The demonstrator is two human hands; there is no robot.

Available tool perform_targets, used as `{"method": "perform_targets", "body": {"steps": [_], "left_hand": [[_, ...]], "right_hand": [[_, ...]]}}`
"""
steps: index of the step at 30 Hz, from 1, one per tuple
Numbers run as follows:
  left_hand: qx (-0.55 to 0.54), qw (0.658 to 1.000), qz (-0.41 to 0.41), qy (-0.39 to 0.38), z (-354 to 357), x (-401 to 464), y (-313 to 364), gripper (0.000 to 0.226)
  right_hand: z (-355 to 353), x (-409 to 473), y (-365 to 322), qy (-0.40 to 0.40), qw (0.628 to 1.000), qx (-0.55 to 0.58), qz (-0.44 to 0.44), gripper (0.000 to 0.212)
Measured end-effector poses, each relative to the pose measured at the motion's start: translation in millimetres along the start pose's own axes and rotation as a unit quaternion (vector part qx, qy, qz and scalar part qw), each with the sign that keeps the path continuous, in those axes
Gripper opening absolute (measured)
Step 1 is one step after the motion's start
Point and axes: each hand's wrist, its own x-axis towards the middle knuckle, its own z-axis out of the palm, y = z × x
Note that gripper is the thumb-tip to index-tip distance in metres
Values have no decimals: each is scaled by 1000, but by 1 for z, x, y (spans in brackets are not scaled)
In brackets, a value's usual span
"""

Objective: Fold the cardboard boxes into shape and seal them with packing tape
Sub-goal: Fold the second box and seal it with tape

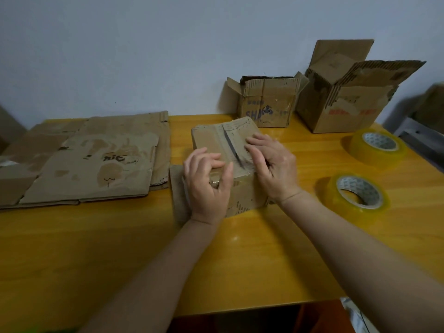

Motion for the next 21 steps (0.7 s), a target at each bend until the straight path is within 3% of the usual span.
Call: {"method": "perform_targets", "body": {"steps": [3, 6, 11, 13, 17, 19, 21], "left_hand": [[-9, 998, 55, 3, 5, 0, -12, 55], [-1, 995, 102, -1, 6, -4, -21, 55], [-33, 995, 93, -9, 8, -7, -23, 49], [-39, 995, 84, -37, 5, -7, -21, 52], [4, 989, 87, -118, -12, -6, -18, 70], [-27, 993, 14, -117, -12, -6, -8, 71], [-83, 987, -110, -81, -4, -3, 10, 63]], "right_hand": [[-7, 1, 15, -44, 995, -26, -89, 51], [-14, 5, 26, -105, 976, -64, -178, 66], [-20, 11, 31, -156, 961, -87, -209, 69], [-24, 5, 32, -177, 965, -81, -176, 73], [-28, -21, 37, -209, 976, 54, 9, 66], [-23, -30, 31, -170, 975, 117, 76, 55], [-12, -33, 16, -116, 967, 169, 149, 48]]}}
